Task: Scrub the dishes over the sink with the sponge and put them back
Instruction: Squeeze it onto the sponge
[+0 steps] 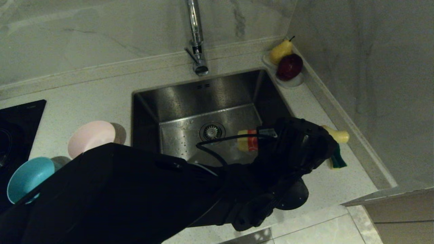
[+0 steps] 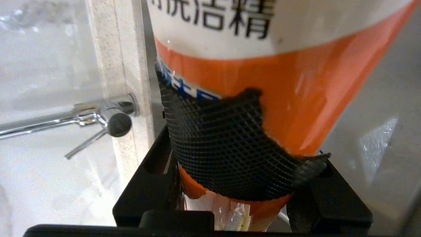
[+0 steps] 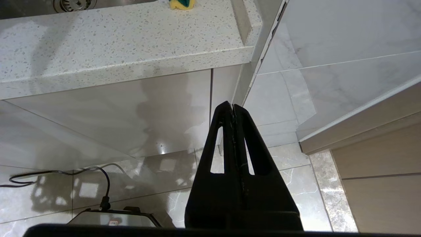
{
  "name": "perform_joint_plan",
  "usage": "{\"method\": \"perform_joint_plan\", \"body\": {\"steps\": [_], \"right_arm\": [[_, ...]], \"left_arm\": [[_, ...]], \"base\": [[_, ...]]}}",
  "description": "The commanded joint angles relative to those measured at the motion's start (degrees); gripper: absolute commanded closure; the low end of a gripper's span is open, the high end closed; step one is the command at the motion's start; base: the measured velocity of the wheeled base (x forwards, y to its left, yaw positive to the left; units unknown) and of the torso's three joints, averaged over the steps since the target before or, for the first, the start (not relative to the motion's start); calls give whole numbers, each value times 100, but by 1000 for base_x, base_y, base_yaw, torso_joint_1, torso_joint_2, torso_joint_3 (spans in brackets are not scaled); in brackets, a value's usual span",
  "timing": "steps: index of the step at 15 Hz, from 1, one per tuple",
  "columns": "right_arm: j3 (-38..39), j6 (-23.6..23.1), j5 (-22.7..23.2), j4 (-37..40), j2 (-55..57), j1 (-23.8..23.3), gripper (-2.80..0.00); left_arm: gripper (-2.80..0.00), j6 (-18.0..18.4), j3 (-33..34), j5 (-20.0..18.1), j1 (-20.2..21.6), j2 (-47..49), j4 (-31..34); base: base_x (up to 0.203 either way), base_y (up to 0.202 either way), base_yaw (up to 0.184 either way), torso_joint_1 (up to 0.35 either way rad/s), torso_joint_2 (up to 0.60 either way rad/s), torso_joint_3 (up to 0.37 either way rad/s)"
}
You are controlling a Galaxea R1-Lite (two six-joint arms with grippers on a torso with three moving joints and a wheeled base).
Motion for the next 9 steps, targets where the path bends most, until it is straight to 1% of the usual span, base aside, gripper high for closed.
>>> {"method": "perform_joint_plan", "body": {"steps": [1, 2, 5, 8, 9], "right_arm": [[1, -3, 0, -2, 0, 8, 0], [1, -3, 0, -2, 5, -1, 0], [1, -3, 0, -2, -3, -1, 0], [1, -3, 0, -2, -2, 2, 0], [1, -3, 0, -2, -4, 0, 0]], "left_arm": [[0, 334, 49, 36, -13, -21, -9], [0, 458, 70, 39, -12, -38, -9], [0, 505, -81, 39, -11, 51, -9], [0, 665, -115, 45, 4, 154, -9], [0, 677, -115, 106, 6, 184, -9]], "base": [[0, 0, 0, 0, 0, 0], [0, 0, 0, 0, 0, 0], [0, 0, 0, 0, 0, 0], [0, 0, 0, 0, 0, 0], [0, 0, 0, 0, 0, 0]]}}
